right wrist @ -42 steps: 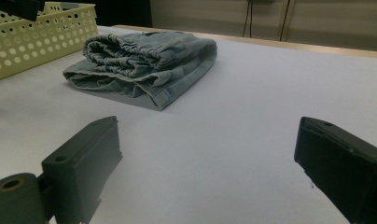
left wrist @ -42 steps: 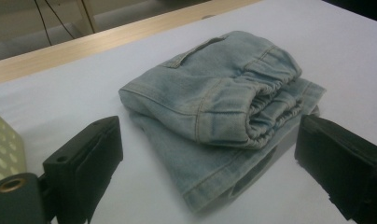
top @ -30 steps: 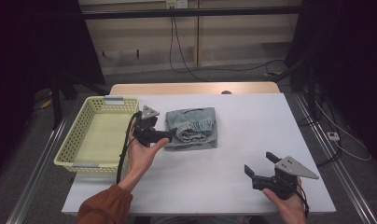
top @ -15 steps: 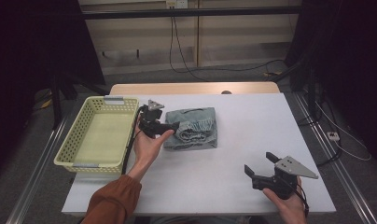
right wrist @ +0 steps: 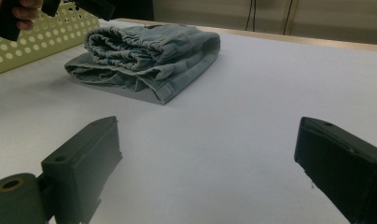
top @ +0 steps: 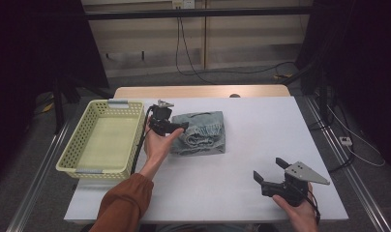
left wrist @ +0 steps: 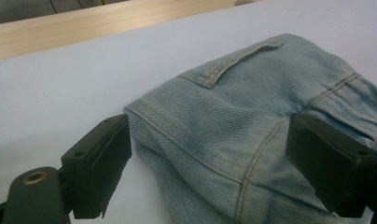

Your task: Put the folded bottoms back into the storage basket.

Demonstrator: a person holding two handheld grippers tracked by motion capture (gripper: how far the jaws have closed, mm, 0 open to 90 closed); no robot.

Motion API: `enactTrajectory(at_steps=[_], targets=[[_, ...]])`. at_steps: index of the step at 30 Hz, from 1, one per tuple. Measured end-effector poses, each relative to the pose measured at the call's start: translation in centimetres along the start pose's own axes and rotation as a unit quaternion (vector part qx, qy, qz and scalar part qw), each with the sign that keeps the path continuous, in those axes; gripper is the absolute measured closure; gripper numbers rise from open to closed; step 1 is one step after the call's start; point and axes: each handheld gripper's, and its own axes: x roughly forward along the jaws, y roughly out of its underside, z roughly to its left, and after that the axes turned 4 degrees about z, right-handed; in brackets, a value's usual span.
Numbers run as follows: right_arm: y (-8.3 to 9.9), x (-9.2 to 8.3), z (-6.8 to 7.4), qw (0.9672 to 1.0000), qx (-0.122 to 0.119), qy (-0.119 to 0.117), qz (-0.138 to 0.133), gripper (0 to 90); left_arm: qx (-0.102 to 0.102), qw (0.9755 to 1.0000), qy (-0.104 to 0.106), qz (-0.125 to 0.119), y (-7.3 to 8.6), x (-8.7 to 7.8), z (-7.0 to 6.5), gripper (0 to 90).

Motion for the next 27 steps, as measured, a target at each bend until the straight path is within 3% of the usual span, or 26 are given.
enactTrajectory(at_steps=[4,5,10,13,17,22,27], targets=[[0.0,0.0,0.0,1.0000,0.000,0.000,0.001,7.1,-0.008,0.9999,-0.009,0.000,0.1,0.7,0.4,19.3],[0.0,0.0,0.0,1.0000,0.000,-0.001,0.001,7.1,-0.025,0.9997,-0.004,0.004,0.1,1.1,0.7,19.2],[0.0,0.0,0.0,1.0000,0.000,-0.001,0.001,7.1,-0.024,0.9995,-0.012,0.015,0.3,1.9,1.0,20.6],[0.0,0.0,0.0,1.0000,0.000,-0.001,0.001,7.1,-0.022,0.9991,-0.009,0.035,0.6,2.6,1.1,21.0],[0.0,0.0,0.0,1.0000,0.000,-0.001,0.002,7.1,-0.025,0.9988,-0.014,0.039,0.8,2.9,1.1,23.4],[0.0,0.1,0.0,1.0000,-0.001,-0.002,0.003,7.1,-0.024,0.9974,-0.028,0.061,1.3,3.4,1.2,24.3],[0.0,0.1,0.1,1.0000,-0.001,-0.005,0.006,7.5,-0.049,0.9965,-0.009,0.068,1.9,4.0,1.5,27.5]])
